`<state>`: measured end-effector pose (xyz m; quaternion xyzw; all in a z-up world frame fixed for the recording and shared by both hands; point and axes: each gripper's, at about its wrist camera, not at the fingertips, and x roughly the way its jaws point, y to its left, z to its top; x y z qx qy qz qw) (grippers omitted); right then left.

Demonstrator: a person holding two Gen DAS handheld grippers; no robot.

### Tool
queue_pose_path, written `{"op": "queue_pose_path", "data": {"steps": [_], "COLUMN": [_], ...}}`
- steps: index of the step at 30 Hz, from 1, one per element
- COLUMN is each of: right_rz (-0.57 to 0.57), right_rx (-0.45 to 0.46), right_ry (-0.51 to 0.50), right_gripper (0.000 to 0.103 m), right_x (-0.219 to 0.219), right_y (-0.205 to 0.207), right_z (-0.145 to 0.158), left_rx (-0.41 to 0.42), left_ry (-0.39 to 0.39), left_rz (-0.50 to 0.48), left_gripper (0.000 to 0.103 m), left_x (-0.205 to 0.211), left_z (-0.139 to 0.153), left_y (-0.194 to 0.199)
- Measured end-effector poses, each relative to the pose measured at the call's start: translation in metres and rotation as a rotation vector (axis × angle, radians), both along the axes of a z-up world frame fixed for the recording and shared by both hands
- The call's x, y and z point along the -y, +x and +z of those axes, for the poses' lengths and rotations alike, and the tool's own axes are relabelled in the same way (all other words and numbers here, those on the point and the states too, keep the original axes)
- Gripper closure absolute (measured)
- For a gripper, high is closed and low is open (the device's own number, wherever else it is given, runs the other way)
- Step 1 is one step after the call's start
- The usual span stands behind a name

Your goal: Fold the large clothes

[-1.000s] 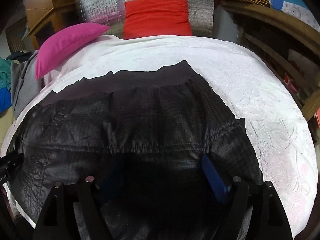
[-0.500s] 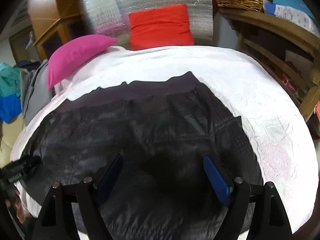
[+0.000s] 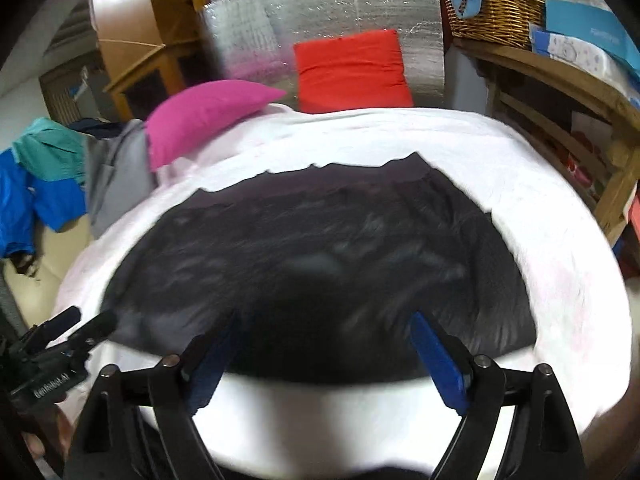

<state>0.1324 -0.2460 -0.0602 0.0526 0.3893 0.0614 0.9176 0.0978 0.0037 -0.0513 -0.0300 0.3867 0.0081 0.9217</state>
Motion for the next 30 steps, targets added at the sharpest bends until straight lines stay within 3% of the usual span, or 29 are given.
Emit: {"op": "queue_pose_path", "data": {"steps": [6,16,23,30], "right_rz": [-0.036,-0.105,-0.082,-0.091], "right_rx": [0.055,0.172,0.211,0.204], "right_ry": [0.010,-0.044,-0.098,-0.093], "right_gripper": [0.004,0.000,0.000,0.000], "right_x": [-0.012,-0.008,-0.018,-0.012], "right_y": [-0.074,-0.137,-0.165,-0.168], "right_z": [-0.002,0.021,0.028,0.030], "left_rx": [0.049,0.108,0.144,0.169], "left_ry": [0.017,0.038,0.040,0.029], "left_rz": [-0.023,-0.056,-0.053,-0.018], "left_gripper": [0.012,0.010,0.010,0.003], "left_x": [0.012,0.030,0.030,0.024], "left_z": [0.022,0.038,0.051,0.058], "left_y": [-0.045,-0.101,-0.128,-0.131]}}
